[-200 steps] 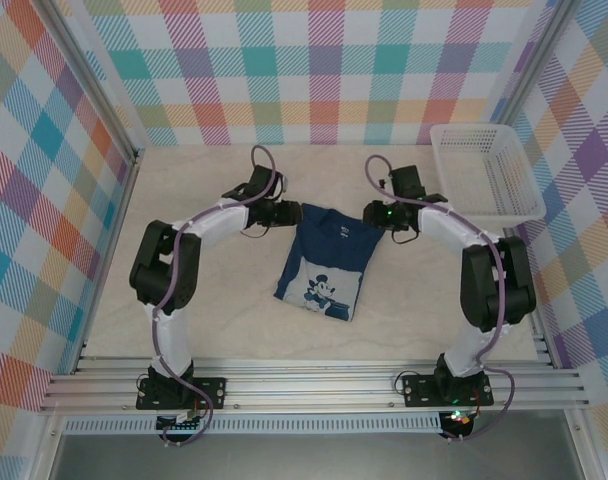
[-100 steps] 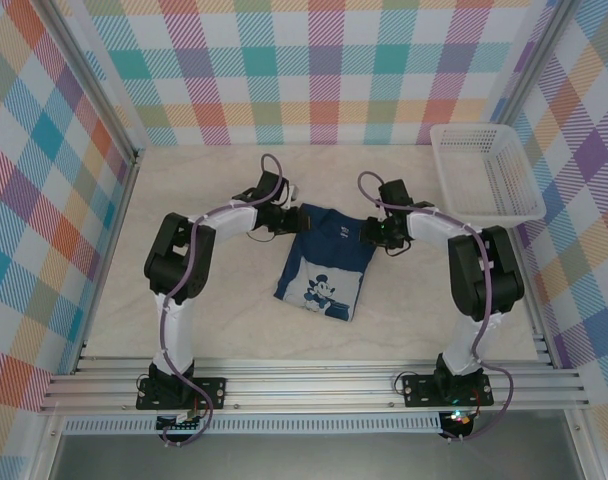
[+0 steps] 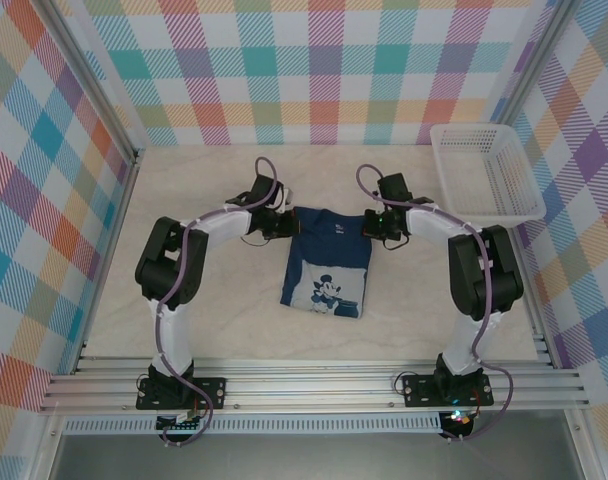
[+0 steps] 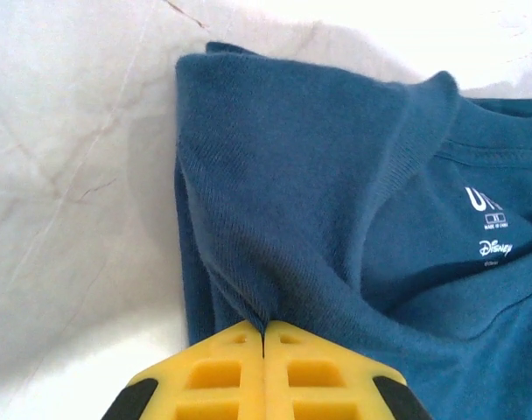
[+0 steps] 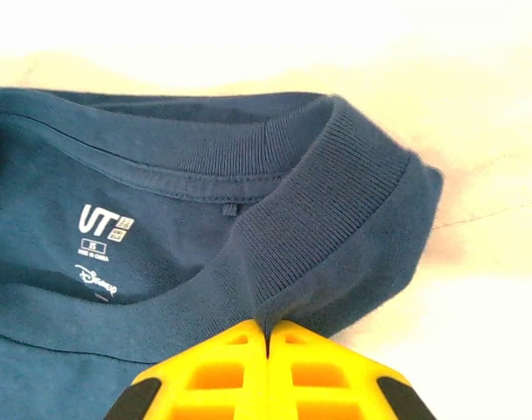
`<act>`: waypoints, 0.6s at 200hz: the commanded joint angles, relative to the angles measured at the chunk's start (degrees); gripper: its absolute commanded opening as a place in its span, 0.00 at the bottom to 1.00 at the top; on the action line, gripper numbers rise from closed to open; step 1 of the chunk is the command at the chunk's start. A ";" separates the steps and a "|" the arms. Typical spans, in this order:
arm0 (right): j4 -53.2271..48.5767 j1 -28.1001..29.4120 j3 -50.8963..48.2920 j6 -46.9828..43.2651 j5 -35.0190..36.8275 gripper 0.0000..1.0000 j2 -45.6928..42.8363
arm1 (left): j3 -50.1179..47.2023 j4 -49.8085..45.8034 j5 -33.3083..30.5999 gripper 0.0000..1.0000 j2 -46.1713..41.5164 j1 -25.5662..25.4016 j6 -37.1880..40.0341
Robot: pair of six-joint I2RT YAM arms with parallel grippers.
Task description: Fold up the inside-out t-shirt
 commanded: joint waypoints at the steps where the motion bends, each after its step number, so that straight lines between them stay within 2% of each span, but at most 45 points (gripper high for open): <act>1: 0.92 -0.12 -0.04 -0.84 0.72 0.00 -2.62 | -2.23 1.07 -1.27 0.00 -3.96 1.13 -0.68; 25: 0.14 -0.28 0.65 -1.00 1.29 0.00 -1.07 | -3.33 0.23 -3.72 0.00 -4.68 1.16 -0.68; 45: -0.01 -0.22 1.57 -0.80 0.07 0.05 1.26 | -3.74 -1.28 -7.09 0.00 -4.37 1.17 -0.41; 56: -0.03 -0.21 2.10 -0.87 -0.40 0.08 2.49 | -4.01 -1.55 -8.66 0.04 -4.09 1.16 -0.29; 100: -3.20 -0.26 3.93 -4.09 -0.16 0.29 1.72 | -2.98 -2.01 -11.48 0.41 -3.28 1.16 0.57; 120: -3.89 -0.21 3.14 -5.31 1.39 0.35 -1.21 | -3.71 -1.09 -13.91 0.48 -5.38 1.09 0.34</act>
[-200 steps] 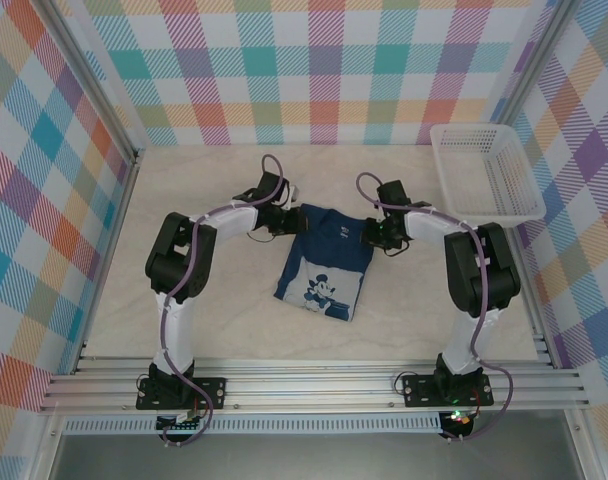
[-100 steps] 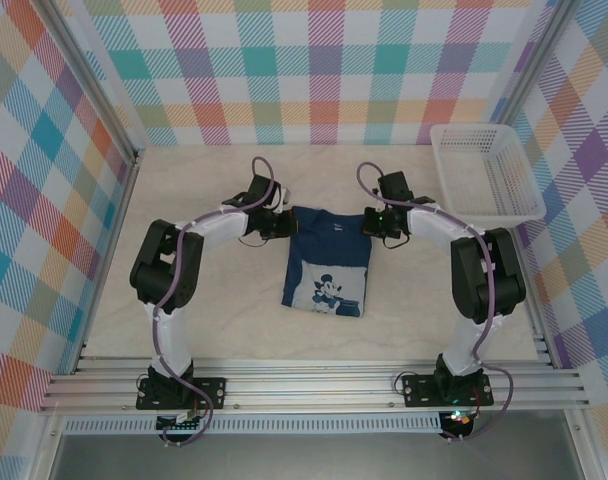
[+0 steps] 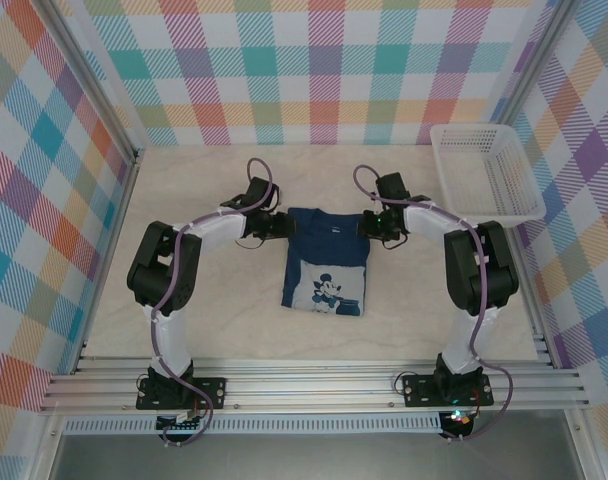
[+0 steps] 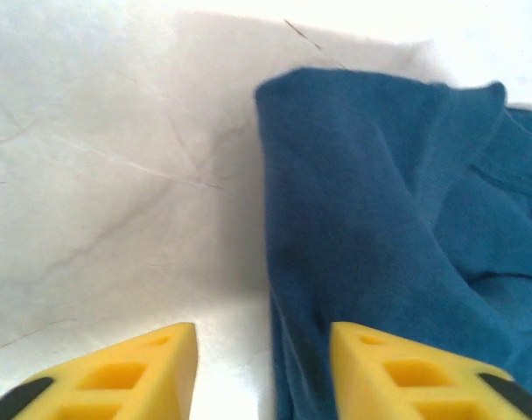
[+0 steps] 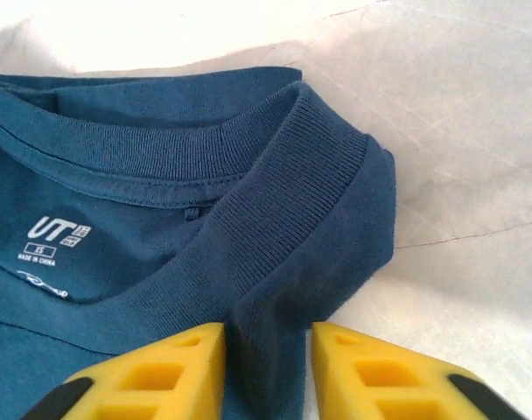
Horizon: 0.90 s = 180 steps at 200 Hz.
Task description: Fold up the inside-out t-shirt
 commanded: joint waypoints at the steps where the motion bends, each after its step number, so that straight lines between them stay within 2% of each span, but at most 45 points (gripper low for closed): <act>1: -2.36 -0.21 1.16 -2.78 1.52 0.36 -4.02 | -0.76 -0.47 -4.25 0.49 -2.71 0.73 0.14; 29: -1.90 -0.23 0.85 -2.72 2.33 0.38 -5.58 | -4.01 4.40 -3.55 0.53 -6.95 0.24 -0.11; 55: 1.16 -0.14 1.26 -1.55 -1.61 0.38 -4.08 | -4.63 9.40 3.77 0.54 -7.61 -0.96 0.84; 85: 2.23 0.06 3.78 -0.88 -3.98 0.37 0.15 | -1.71 10.79 10.26 0.53 -3.47 -2.76 1.14; 103: 1.71 0.06 5.77 -0.57 -4.89 0.37 3.43 | 2.17 7.47 9.68 0.53 1.02 -3.06 1.09; 132: -1.86 0.08 10.72 -1.41 -3.68 0.37 7.67 | 8.49 -0.34 3.38 0.53 8.02 -2.26 0.59; 153: -3.90 -0.23 12.61 -3.69 -1.11 0.39 6.98 | 8.76 0.15 2.03 0.53 8.21 -1.16 0.84; 180: -4.53 -0.73 11.82 -6.02 0.51 0.43 3.40 | 8.58 1.72 3.82 0.55 5.28 -0.10 2.57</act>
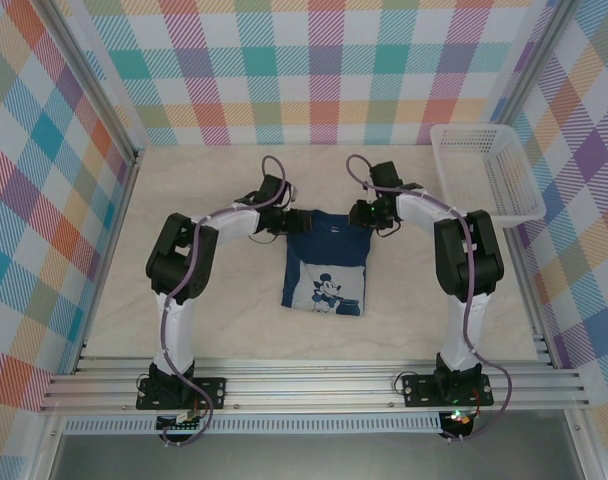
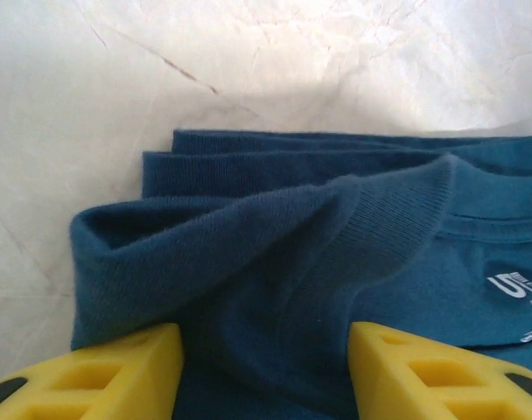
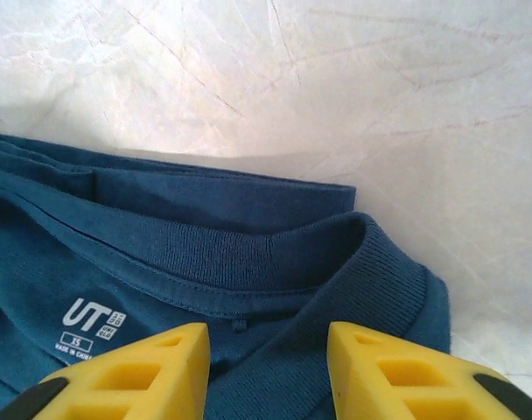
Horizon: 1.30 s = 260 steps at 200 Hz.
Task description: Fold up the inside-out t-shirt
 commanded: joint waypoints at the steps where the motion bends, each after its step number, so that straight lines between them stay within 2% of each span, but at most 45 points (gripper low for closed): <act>1: -2.20 -0.71 1.12 -3.22 2.15 0.43 -4.36 | 1.02 -1.36 -0.15 0.55 -3.11 1.53 2.40; 24: -2.02 -1.99 -0.38 -3.79 2.97 0.47 -6.23 | -0.69 1.88 1.26 0.60 -5.83 2.66 2.71; 41: -2.34 -3.60 -0.18 -3.60 1.01 0.50 -5.27 | -0.88 3.02 2.55 0.65 -6.17 4.01 2.17; 61: -3.81 -5.13 1.84 -2.98 -2.84 0.56 -2.38 | 2.33 0.20 4.59 0.70 -3.53 5.38 2.62; 70: -4.08 -5.32 2.75 -2.96 -4.06 0.63 -1.01 | 4.51 -1.85 6.24 0.73 -1.55 5.83 3.18; 80: -4.87 -5.32 4.17 -2.96 -5.36 0.66 0.85 | 7.14 -3.90 7.60 0.74 0.69 5.94 3.89; 114: -5.01 -5.11 6.22 -2.18 -9.94 0.71 4.81 | 13.20 -8.43 12.18 0.78 6.23 5.99 5.13; 148: -4.38 -3.80 6.07 -1.54 -12.15 0.69 7.20 | 16.50 -11.14 14.90 0.80 10.09 5.25 6.19; 195: -1.01 -2.17 4.07 0.43 -16.45 0.61 7.80 | 14.36 -10.38 19.89 0.74 11.07 4.36 6.33; 227: 0.68 -1.51 3.25 1.48 -18.30 0.53 7.74 | 12.01 -8.30 24.16 0.62 10.36 3.86 5.92; 260: 1.94 -1.32 3.15 2.06 -18.29 0.44 7.93 | 12.57 -8.06 24.96 0.49 11.29 3.74 5.89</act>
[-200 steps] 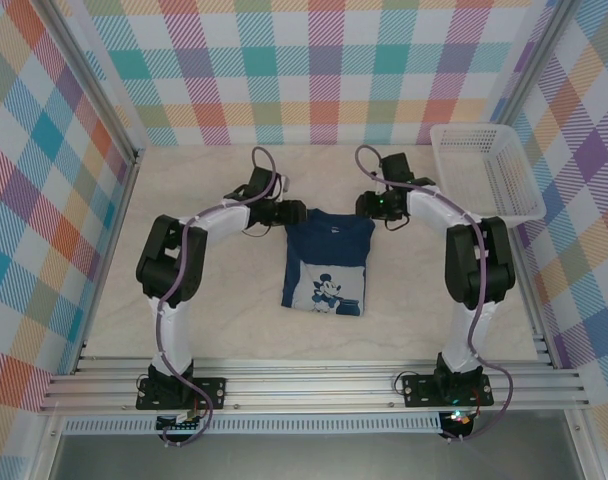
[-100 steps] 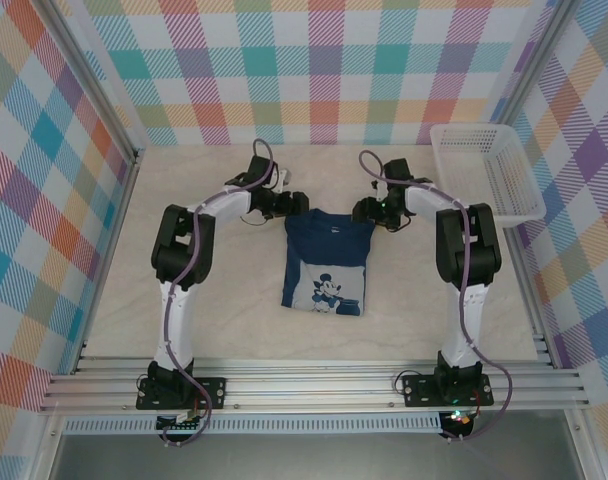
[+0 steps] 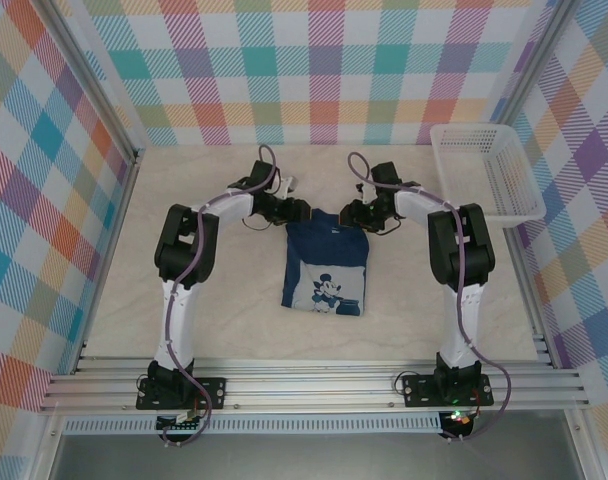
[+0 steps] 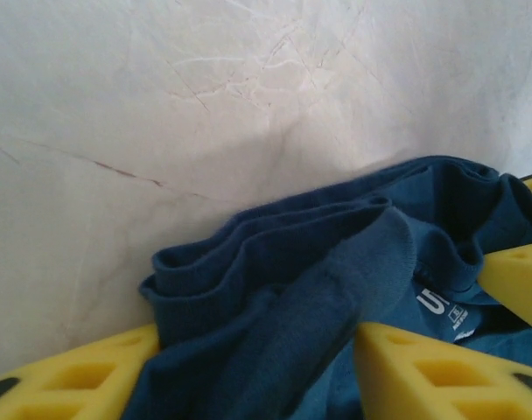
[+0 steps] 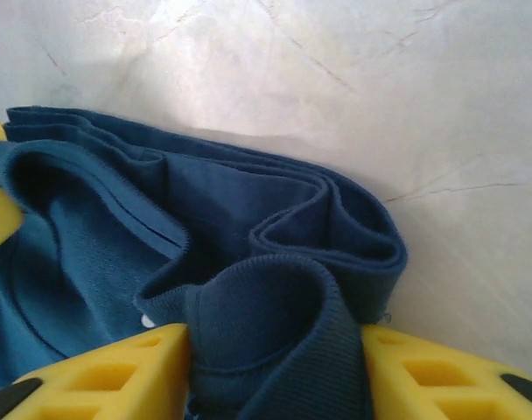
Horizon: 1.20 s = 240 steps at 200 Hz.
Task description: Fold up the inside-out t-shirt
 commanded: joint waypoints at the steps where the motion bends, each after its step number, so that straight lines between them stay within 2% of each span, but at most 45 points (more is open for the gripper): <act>1: 1.97 0.36 -0.85 0.83 -2.13 0.43 1.42 | -0.87 -1.05 4.13 0.49 1.43 -1.24 0.03; 36: 3.67 0.37 -0.87 1.01 -0.67 0.32 1.90 | -0.25 -0.80 2.87 0.34 2.24 -1.15 0.45; 77: 6.32 0.29 -0.66 1.77 -0.94 0.24 2.85 | 0.78 0.13 2.23 0.13 2.42 -0.41 -0.68; 101: 9.00 0.05 -0.75 2.66 -3.40 0.12 2.65 | 0.05 3.12 2.48 0.00 1.52 0.29 -2.21; 125: 12.52 -0.37 -1.44 3.85 -6.03 0.00 0.49 | -1.23 6.25 2.59 0.00 -0.98 1.34 -3.95; 180: 23.97 -1.38 -3.79 8.24 -10.20 0.00 -9.09 | -2.95 12.78 1.77 0.00 -10.21 4.10 -7.22; 240: 28.97 -1.38 7.90 8.43 -11.14 0.00 -13.63 | 9.55 9.77 0.45 0.00 -16.32 6.06 -5.85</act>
